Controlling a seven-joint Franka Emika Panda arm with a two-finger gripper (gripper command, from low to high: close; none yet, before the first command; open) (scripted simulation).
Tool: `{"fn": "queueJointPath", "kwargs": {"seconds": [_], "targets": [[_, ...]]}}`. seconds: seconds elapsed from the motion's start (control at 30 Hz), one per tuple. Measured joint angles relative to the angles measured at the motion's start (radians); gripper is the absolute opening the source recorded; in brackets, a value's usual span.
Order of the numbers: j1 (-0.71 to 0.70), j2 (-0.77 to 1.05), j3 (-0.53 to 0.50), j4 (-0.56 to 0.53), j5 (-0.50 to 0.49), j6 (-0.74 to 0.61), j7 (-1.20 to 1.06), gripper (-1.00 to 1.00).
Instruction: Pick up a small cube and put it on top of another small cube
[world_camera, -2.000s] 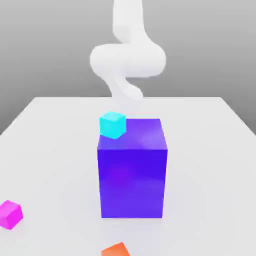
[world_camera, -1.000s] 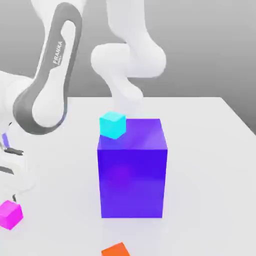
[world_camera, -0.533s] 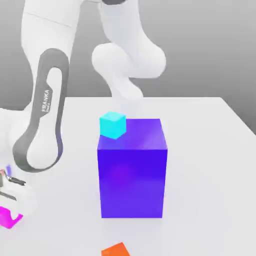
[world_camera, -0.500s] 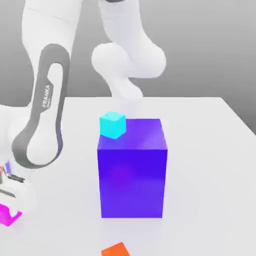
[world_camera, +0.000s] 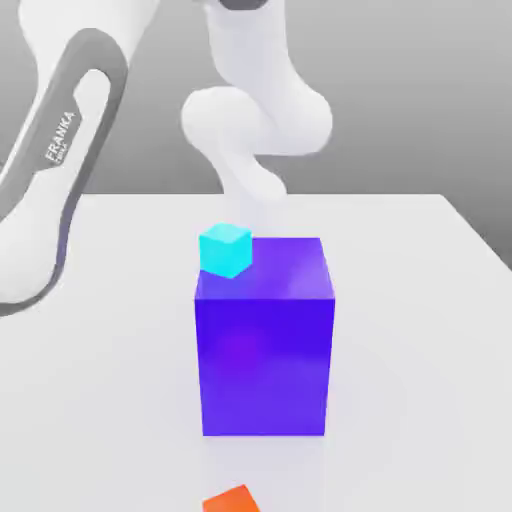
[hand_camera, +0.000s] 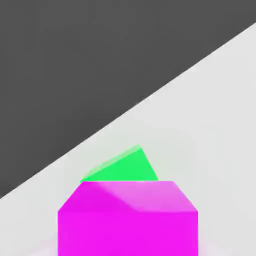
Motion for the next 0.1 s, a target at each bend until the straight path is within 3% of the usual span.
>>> {"fn": "queueJointPath", "kwargs": {"seconds": [0.1], "targets": [[0.0,0.0,0.0,0.0,0.0,0.0,0.0,1.0]]}}
